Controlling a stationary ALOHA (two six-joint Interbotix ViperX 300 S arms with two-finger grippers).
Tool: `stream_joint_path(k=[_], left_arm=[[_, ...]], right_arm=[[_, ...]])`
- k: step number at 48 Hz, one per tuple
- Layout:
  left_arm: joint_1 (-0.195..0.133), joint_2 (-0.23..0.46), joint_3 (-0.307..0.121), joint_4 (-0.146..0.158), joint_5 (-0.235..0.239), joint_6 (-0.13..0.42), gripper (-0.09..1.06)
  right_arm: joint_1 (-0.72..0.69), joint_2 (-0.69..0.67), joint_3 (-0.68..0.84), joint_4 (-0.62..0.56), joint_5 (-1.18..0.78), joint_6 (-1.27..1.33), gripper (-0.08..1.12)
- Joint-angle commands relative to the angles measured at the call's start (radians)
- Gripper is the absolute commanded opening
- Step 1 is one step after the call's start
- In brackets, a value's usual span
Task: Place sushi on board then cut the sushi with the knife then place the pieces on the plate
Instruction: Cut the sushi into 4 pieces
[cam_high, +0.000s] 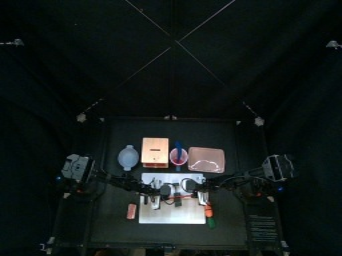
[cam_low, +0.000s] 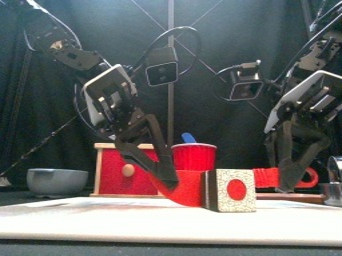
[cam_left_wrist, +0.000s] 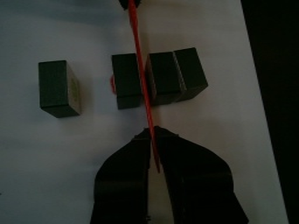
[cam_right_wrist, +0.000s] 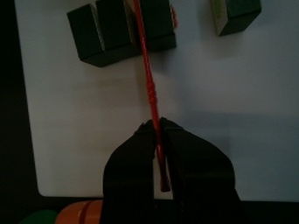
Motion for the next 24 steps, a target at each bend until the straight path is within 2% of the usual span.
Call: stream_joint_path(k=[1, 12, 24], left_arm=[[-0.005, -0.014, -0.009, 0.000, -0.002, 0.002, 0.52], [-0.003, -0.015, -0.009, 0.006, -0.002, 0.008, 0.52], [0.026, -0.021, -0.011, 0.054, -0.002, 0.008, 0.52]], right_arm=[[-0.005, -0.003, -0.006, 0.002, -0.003, 0.005, 0.26], [-0.025, -0.011, -0.011, -0.015, -0.018, 0.003, 0.26], [-0.051, -0.011, -0.021, -0.040, -0.020, 0.003, 0.26]])
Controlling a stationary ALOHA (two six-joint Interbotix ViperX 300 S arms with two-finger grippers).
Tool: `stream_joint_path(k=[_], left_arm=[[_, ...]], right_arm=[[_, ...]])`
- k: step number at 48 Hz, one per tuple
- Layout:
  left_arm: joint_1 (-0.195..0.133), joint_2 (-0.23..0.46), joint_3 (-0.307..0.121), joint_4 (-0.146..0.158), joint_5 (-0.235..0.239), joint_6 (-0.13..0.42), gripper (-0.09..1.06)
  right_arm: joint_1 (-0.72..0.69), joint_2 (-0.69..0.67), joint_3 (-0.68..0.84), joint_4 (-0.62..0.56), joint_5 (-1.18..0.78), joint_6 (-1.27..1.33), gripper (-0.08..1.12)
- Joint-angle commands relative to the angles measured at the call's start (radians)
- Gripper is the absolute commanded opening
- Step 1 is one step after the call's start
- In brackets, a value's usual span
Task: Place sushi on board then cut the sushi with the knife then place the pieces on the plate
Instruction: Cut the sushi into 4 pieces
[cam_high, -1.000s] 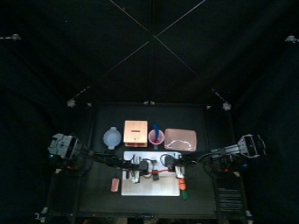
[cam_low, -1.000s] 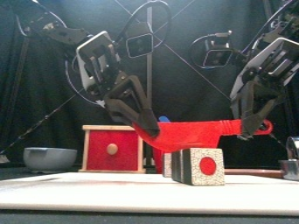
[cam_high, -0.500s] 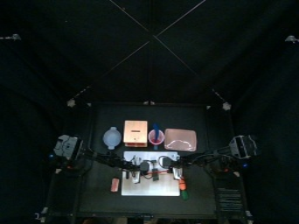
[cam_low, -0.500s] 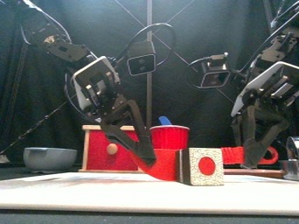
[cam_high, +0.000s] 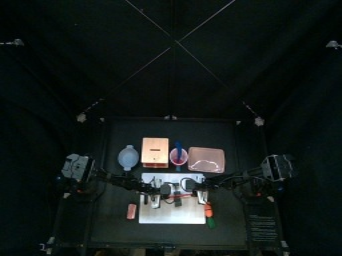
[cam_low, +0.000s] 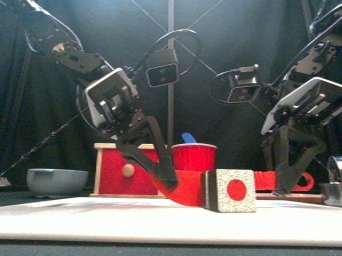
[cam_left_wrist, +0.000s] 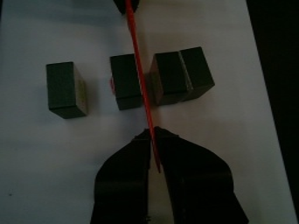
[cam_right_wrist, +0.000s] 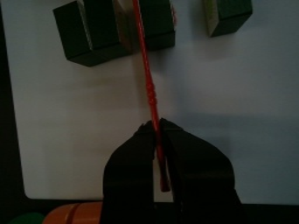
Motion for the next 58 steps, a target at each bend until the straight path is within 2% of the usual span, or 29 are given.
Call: stream_joint_path(k=[1, 6, 15, 21, 26, 32, 42, 48, 58], left_arm=[[0.006, -0.020, -0.014, 0.023, -0.003, 0.000, 0.52], [0.012, -0.021, -0.014, 0.032, -0.003, 0.000, 0.52], [0.011, -0.043, -0.018, 0.031, -0.003, -0.002, 0.52], [0.000, -0.094, -0.037, 0.034, 0.008, 0.000, 0.52], [-0.012, -0.130, -0.051, 0.048, 0.012, -0.002, 0.52], [-0.035, -0.138, -0.051, 0.052, 0.012, -0.002, 0.52], [-0.067, -0.114, -0.057, 0.032, 0.012, -0.006, 0.52], [-0.074, -0.100, -0.066, 0.011, 0.012, -0.006, 0.52], [-0.078, -0.094, -0.071, 0.006, 0.012, -0.006, 0.52]], right_arm=[[-0.026, -0.018, -0.015, -0.005, -0.003, 0.003, 0.26], [-0.026, -0.020, -0.017, -0.006, -0.003, 0.003, 0.26], [-0.023, -0.051, -0.029, -0.003, 0.005, 0.005, 0.26], [-0.017, -0.104, -0.052, -0.006, 0.018, 0.005, 0.26], [-0.008, -0.153, -0.061, -0.002, 0.026, 0.005, 0.26], [0.015, -0.187, -0.055, 0.002, 0.026, 0.005, 0.26], [0.046, -0.190, -0.038, 0.031, 0.025, 0.006, 0.26], [0.052, -0.189, -0.035, 0.040, 0.026, 0.006, 0.26], [0.057, -0.184, -0.032, 0.040, 0.021, 0.006, 0.26]])
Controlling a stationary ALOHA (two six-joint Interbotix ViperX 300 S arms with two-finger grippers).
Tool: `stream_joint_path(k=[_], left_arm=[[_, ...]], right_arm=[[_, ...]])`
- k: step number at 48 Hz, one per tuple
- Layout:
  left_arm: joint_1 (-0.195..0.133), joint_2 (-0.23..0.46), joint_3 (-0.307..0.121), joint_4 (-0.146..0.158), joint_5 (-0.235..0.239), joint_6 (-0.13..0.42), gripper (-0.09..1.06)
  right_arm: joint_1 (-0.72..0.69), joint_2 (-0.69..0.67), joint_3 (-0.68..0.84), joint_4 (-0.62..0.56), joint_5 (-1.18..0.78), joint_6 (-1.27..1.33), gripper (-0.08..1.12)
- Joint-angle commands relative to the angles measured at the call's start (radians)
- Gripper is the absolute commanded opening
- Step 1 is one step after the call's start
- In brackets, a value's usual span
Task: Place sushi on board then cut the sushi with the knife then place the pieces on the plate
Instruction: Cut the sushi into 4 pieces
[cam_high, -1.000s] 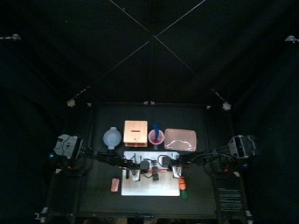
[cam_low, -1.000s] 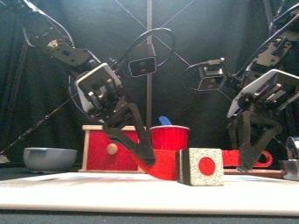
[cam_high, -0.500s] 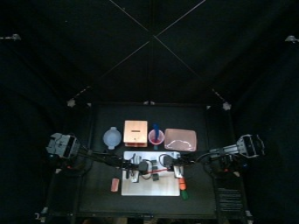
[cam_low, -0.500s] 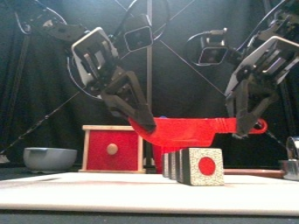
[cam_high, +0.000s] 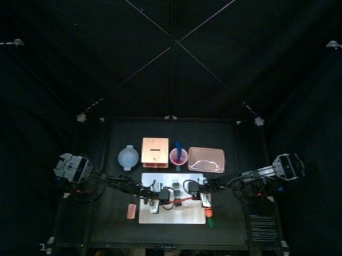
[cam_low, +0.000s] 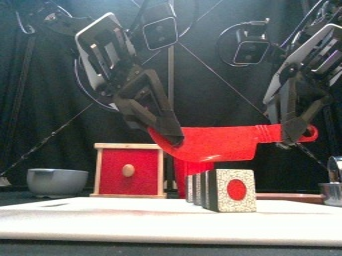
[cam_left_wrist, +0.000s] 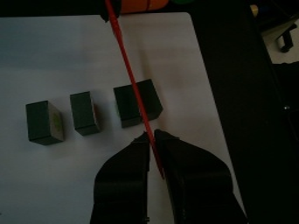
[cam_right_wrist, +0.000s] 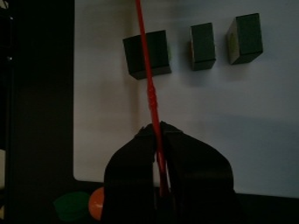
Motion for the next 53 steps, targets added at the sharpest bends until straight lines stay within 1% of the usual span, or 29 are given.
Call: stream_joint_path(k=[1, 15, 24, 33, 43, 53], left_arm=[[-0.009, -0.009, -0.040, 0.000, -0.009, 0.002, 0.52], [-0.009, 0.008, -0.040, 0.000, -0.009, 0.000, 0.52], [-0.009, 0.028, -0.040, -0.006, -0.009, 0.000, 0.52], [-0.009, 0.060, -0.040, -0.026, -0.009, 0.000, 0.52], [-0.009, 0.084, -0.041, -0.061, -0.005, 0.000, 0.52], [-0.011, 0.084, -0.038, -0.066, 0.011, 0.000, 0.52]], right_arm=[[-0.008, -0.020, -0.011, 0.000, -0.014, 0.003, 0.26], [-0.008, 0.015, -0.009, 0.003, -0.012, 0.003, 0.26], [-0.006, 0.044, -0.009, 0.006, -0.012, 0.003, 0.26], [0.003, 0.084, -0.012, 0.028, -0.015, 0.003, 0.26], [0.038, 0.138, -0.025, 0.052, -0.026, 0.003, 0.26], [0.057, 0.161, -0.029, 0.077, -0.032, 0.003, 0.26]])
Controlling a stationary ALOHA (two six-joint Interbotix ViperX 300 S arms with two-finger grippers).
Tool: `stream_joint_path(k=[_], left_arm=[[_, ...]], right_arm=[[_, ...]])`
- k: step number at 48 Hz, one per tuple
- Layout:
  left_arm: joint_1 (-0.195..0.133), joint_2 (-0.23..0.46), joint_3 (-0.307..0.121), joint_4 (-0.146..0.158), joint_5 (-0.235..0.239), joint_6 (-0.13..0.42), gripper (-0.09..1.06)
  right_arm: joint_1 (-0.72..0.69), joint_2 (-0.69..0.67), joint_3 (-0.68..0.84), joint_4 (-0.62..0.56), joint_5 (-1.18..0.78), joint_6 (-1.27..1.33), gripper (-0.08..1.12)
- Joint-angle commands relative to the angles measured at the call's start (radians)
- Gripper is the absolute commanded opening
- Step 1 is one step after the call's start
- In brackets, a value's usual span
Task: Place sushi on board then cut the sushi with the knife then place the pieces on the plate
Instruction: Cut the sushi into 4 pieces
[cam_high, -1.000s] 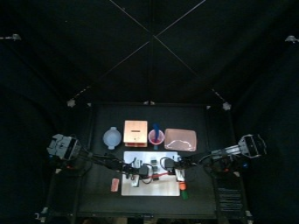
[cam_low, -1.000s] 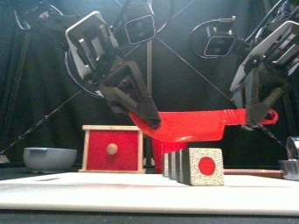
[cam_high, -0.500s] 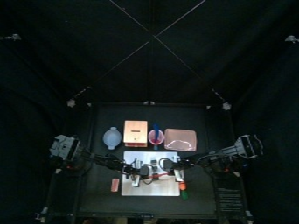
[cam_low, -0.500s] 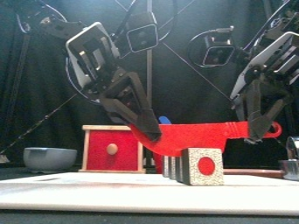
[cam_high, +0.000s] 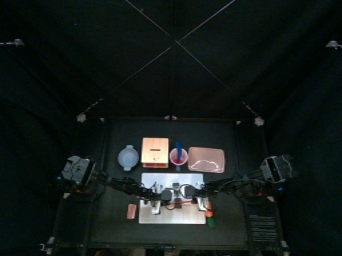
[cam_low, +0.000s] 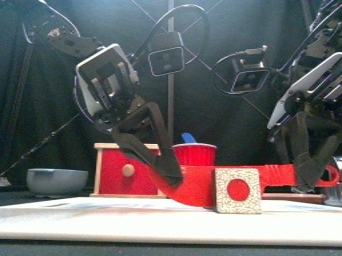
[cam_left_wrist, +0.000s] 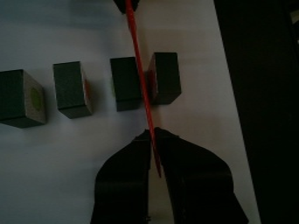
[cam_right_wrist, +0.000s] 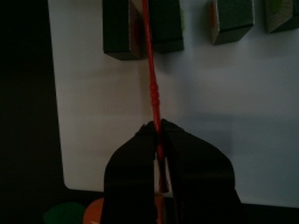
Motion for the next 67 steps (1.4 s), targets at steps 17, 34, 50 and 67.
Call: stream_joint_path(k=[17, 34, 50, 67], left_arm=[[-0.038, -0.021, -0.043, -0.025, 0.021, 0.002, 0.52], [-0.034, -0.064, -0.049, -0.015, 0.020, 0.008, 0.53], [0.009, -0.170, -0.051, 0.091, -0.018, 0.009, 0.63], [0.055, -0.195, -0.044, 0.210, -0.095, 0.008, 0.79]], right_arm=[[0.066, -0.020, -0.038, 0.072, -0.006, 0.003, 0.26], [0.060, -0.091, -0.043, 0.041, 0.006, 0.002, 0.26], [-0.035, -0.327, -0.023, 0.012, 0.118, 0.005, 0.26], [-0.106, -0.552, 0.095, 0.054, 0.247, 0.008, 0.26]])
